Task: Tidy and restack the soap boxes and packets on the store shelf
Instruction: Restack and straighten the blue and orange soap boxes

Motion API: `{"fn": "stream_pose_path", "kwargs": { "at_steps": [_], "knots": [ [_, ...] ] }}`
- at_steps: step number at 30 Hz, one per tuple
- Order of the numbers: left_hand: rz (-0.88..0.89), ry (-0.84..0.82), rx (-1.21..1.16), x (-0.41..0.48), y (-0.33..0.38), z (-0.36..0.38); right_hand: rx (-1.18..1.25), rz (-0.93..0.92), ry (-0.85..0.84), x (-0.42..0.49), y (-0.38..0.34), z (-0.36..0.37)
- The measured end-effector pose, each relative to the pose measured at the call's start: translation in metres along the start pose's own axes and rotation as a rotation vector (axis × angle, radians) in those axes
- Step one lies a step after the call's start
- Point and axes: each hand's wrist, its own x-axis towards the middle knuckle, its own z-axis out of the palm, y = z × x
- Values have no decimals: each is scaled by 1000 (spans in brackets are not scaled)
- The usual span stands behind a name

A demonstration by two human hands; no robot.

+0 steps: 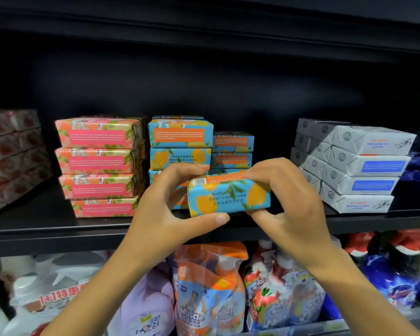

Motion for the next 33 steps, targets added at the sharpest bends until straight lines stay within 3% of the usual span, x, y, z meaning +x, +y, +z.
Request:
{"fn": "stream_pose_path", "kwargs": {
  "at_steps": [3,7,10,12,15,17,20,26,29,33],
  "knots": [
    [-119,-3,-49,-1,1,-3,-39,-114,69,-5,0,6],
    [-65,16,-19,-3,3,-4,-18,-125,-6,-5,1,7],
    [54,59,93,-8,6,-6,88,80,-177,-5,3,2],
    [189,56,260,-9,9,-7,304,312,-292,-5,1,0],
    [354,6,438,-8,9,-6,625,587,-300,-3,2,1],
    [421,-24,511,-8,6,-4,718,652,-267,0,2,2],
    [383,-34,536,-10,0,-4,707,566,-224,3,-3,0],
    [-43,16,249,-19,0,-13,303,156,-74,-5,-17,10],
    [-84,33,192,-20,0,-14,329,88,-47,-11,-16,22],
    [-46,91,277,-25,0,-21,285,86,-144,-16,-13,34]
  ]
}}
